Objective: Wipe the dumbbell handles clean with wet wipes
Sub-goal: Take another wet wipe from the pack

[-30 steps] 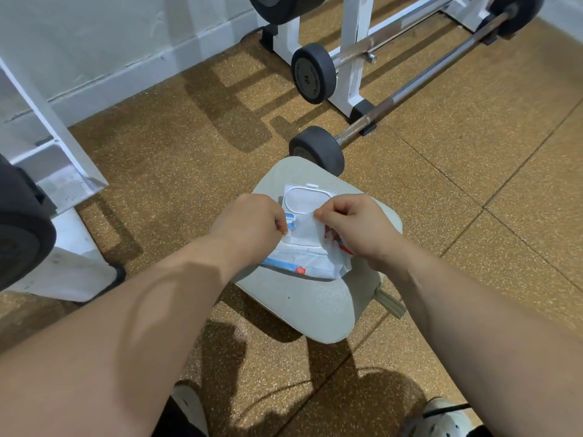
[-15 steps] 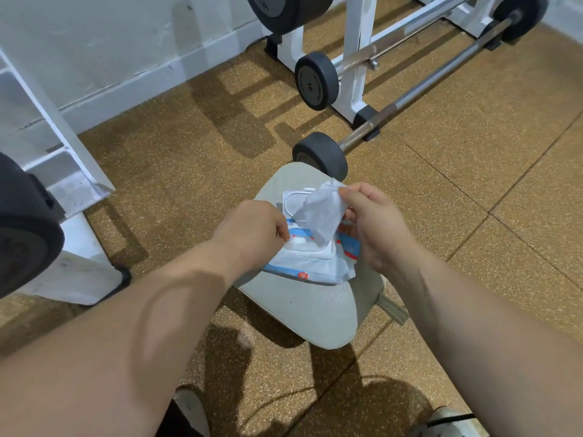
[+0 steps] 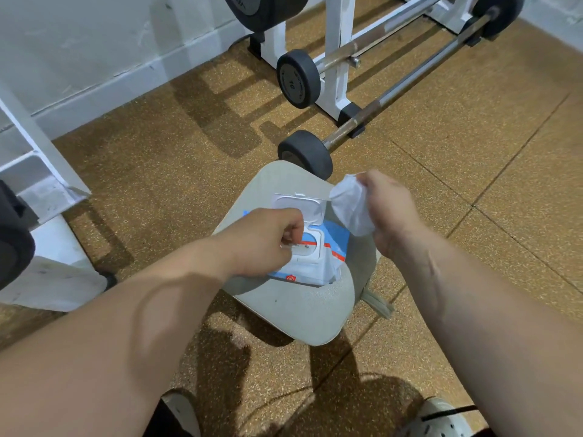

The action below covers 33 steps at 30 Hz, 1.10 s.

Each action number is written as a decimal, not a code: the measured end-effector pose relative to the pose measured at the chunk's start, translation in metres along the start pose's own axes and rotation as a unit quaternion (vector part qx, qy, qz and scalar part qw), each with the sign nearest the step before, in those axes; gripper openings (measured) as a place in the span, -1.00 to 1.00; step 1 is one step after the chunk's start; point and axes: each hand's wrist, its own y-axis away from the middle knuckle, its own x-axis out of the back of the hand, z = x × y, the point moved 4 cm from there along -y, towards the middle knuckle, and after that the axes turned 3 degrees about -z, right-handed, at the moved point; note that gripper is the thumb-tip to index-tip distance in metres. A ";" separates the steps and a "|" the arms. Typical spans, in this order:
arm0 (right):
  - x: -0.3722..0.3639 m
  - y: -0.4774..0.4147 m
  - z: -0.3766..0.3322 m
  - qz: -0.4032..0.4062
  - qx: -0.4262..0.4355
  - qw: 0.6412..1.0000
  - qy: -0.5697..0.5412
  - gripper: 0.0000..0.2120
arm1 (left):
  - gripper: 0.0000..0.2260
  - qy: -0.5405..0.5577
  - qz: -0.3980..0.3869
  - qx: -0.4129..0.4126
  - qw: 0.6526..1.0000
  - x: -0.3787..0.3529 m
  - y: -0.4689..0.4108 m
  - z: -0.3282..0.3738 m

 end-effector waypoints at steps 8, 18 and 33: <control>-0.025 0.007 0.007 -0.202 0.072 0.954 0.208 -0.85 | -0.85 0.010 0.267 0.014 0.964 0.047 0.010 0.002; -0.031 0.003 0.018 -0.229 0.049 0.933 0.275 -0.72 | -0.90 -0.037 -0.046 0.091 0.994 0.012 0.004 0.000; 0.008 0.084 -0.124 -0.200 0.105 0.970 0.092 -0.70 | -0.93 0.500 0.160 0.187 0.830 0.082 0.044 0.117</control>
